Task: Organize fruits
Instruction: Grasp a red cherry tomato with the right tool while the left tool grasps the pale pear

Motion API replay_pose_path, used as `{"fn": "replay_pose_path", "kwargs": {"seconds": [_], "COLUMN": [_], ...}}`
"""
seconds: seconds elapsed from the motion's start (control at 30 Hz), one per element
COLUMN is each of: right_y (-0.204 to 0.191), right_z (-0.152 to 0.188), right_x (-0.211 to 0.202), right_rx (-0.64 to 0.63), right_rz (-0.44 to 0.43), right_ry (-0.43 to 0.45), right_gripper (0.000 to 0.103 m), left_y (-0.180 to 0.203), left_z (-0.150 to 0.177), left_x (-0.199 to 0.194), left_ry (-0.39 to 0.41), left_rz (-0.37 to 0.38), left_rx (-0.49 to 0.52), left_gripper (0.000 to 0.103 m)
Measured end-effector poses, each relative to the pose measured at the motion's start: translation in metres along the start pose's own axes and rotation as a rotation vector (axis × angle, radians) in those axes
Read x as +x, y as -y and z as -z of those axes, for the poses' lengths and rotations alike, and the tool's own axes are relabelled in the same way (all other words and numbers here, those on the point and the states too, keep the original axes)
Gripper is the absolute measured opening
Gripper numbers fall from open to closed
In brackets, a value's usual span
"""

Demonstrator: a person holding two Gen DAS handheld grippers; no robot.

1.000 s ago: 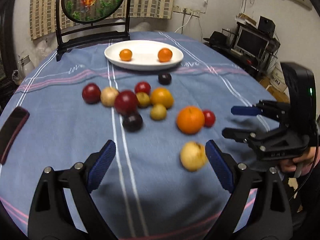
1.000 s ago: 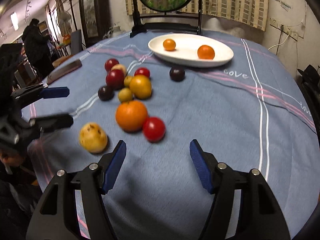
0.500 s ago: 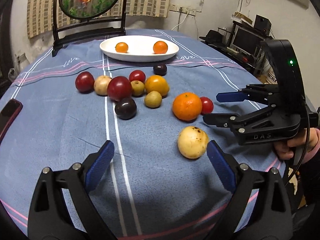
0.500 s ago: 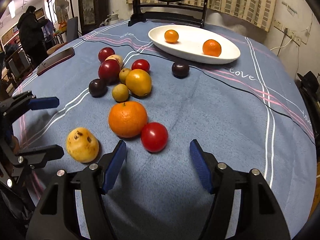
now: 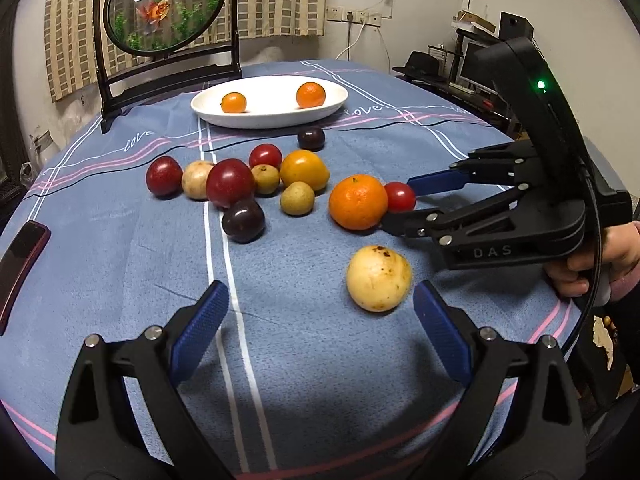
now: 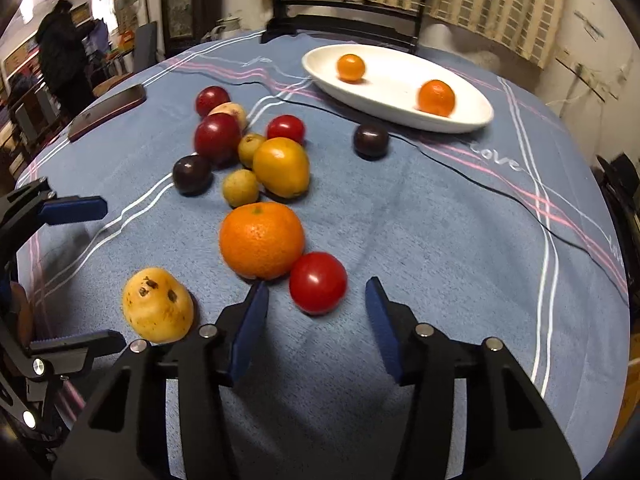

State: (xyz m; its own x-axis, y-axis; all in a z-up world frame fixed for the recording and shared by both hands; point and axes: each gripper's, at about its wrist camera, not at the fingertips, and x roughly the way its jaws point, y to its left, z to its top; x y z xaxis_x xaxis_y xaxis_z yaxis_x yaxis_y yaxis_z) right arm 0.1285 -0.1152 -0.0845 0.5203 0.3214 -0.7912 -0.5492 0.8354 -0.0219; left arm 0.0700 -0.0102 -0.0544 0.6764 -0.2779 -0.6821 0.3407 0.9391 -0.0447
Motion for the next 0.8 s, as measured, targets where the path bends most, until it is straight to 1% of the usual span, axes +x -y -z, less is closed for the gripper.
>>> {"fn": "replay_pose_path", "kwargs": {"seconds": [0.07, 0.17, 0.27, 0.4, 0.47, 0.57, 0.63, 0.67, 0.73, 0.8], "right_y": [-0.005, -0.01, -0.012, -0.002, 0.005, 0.011, 0.016, 0.018, 0.023, 0.025], "right_z": [-0.002, -0.005, -0.004, -0.003, -0.002, -0.001, 0.001, 0.001, 0.002, 0.002], "right_x": [0.002, 0.003, 0.002, 0.001, 0.001, -0.004, -0.01, -0.011, -0.013, -0.013], "right_rx": [-0.039, -0.082, -0.087, -0.036, -0.005, 0.025, 0.056, 0.067, 0.092, 0.104], "right_rz": [-0.019, -0.011, -0.003, 0.002, -0.019, -0.035, -0.042, -0.043, -0.056, -0.064], "right_ry": [0.0, 0.004, 0.009, 0.009, 0.011, 0.031, 0.06, 0.065, 0.07, 0.071], "right_gripper": [0.053, 0.053, 0.046, 0.03, 0.029, 0.029, 0.029, 0.029, 0.029, 0.029], "left_y": [-0.001, -0.001, -0.001, -0.003, -0.003, 0.004, 0.009, 0.012, 0.018, 0.022], "left_z": [0.0, 0.0, 0.0, -0.001, -0.003, -0.006, -0.009, -0.01, -0.013, -0.014], "left_x": [0.0, 0.0, 0.0, 0.002, 0.003, 0.003, 0.005, 0.008, 0.015, 0.018], "left_ry": [0.0, -0.001, -0.003, -0.014, -0.015, -0.012, -0.021, -0.03, -0.055, -0.07], "left_rz": [0.001, 0.002, 0.005, 0.015, 0.029, 0.042, 0.064, 0.078, 0.089, 0.083], "left_rx": [-0.003, -0.006, -0.007, -0.019, -0.022, 0.009, 0.022, 0.026, 0.042, 0.063], "left_gripper": [0.095, 0.095, 0.095, 0.095, 0.094, 0.086, 0.076, 0.073, 0.057, 0.055]}}
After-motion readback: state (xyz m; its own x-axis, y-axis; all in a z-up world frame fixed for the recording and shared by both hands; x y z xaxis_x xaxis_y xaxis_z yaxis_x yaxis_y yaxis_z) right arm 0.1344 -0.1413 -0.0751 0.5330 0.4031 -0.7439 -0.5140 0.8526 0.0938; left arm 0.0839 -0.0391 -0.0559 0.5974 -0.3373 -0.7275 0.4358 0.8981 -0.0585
